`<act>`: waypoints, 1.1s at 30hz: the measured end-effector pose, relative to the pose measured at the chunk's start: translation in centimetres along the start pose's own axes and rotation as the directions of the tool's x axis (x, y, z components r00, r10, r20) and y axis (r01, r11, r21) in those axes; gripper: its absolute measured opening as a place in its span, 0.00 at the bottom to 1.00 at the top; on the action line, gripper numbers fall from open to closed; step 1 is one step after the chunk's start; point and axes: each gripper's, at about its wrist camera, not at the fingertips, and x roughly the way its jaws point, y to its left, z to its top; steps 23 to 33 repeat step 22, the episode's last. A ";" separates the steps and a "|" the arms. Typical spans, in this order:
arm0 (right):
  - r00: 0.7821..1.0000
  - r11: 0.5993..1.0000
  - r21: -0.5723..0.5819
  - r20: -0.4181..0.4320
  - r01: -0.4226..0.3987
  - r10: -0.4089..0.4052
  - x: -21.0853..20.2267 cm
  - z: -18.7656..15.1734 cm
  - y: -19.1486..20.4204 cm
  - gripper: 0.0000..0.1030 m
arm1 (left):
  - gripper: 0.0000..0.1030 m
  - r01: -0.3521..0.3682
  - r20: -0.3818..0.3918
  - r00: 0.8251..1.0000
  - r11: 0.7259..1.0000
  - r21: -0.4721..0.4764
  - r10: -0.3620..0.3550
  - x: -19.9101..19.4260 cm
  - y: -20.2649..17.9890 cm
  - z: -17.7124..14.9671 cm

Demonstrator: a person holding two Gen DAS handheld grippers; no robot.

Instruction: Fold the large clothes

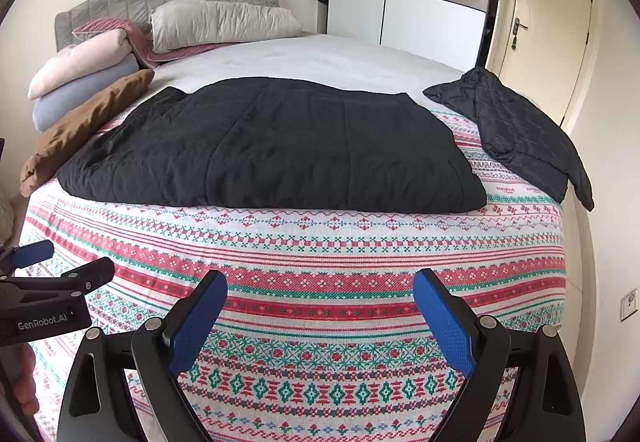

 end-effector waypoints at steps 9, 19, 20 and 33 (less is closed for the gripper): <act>1.000 1.000 0.020 -0.007 0.012 -0.011 -0.6 0.4 0.0 0.92 | 0.99 0.020 0.021 1.000 1.000 0.015 -0.020 -0.9 -0.5 -0.3; 0.996 0.999 0.051 -0.084 -0.018 0.022 0.7 -0.2 0.1 0.92 | 0.99 0.008 0.011 1.000 1.000 0.020 -0.008 -0.9 -0.7 -1.0; 0.996 0.998 0.054 -0.091 -0.020 0.025 0.8 -0.4 0.1 0.92 | 0.99 0.003 0.009 1.000 1.000 0.017 -0.003 -0.6 -0.5 -1.0; 0.994 0.999 0.045 -0.110 -0.008 0.013 1.2 -0.9 0.3 0.92 | 0.99 0.010 -0.016 1.000 1.000 0.017 -0.009 -0.1 -0.4 -1.4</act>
